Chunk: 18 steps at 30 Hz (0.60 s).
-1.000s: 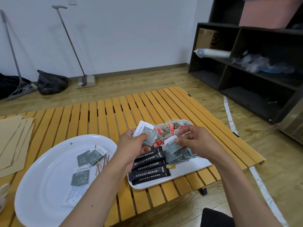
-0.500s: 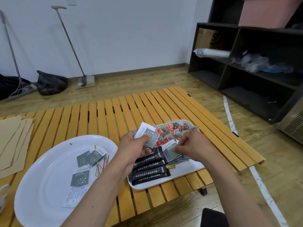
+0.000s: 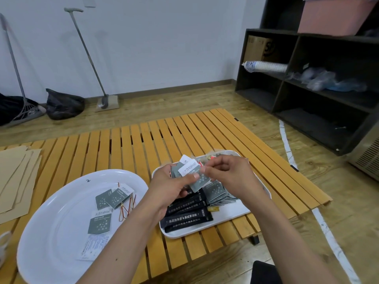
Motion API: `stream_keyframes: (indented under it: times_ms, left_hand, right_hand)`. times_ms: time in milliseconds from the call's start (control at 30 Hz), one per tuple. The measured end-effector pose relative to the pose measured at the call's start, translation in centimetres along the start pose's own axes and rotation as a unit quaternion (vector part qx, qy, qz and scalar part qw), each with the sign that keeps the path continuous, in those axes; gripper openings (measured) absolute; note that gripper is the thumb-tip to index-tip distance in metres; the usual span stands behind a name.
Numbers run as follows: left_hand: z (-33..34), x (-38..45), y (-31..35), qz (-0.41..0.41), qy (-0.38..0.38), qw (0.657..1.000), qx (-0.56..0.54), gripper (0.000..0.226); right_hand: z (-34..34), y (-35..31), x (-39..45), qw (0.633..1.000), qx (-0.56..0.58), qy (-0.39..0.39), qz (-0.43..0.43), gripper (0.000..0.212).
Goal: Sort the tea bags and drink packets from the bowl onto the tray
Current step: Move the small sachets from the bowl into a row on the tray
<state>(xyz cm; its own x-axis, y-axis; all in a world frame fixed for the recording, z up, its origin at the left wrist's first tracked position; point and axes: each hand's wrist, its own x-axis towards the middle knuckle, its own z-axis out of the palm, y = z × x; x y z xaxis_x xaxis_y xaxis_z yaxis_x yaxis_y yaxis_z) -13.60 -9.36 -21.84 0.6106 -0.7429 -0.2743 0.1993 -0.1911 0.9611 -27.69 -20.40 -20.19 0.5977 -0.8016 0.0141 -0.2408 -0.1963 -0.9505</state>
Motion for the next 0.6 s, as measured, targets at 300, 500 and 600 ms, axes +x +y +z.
stream_keyframes:
  times_ms: [300, 500, 600]
  left_hand:
    - [-0.6, 0.4, 0.5, -0.027, 0.025, 0.998, -0.057, 0.017]
    - [-0.5, 0.5, 0.3, -0.026, 0.021, 0.997, -0.063, 0.031]
    - [-0.4, 0.5, 0.2, -0.022, 0.018, 0.998, -0.061, 0.033]
  right_hand:
    - [-2.9, 2.1, 1.0, 0.99, -0.063, 0.026, 0.127, 0.008]
    - [-2.5, 2.7, 1.4, 0.983, -0.109, 0.005, 0.146, 0.01]
    - [-2.3, 2.9, 1.5, 0.981, -0.127, 0.006, 0.148, 0.014]
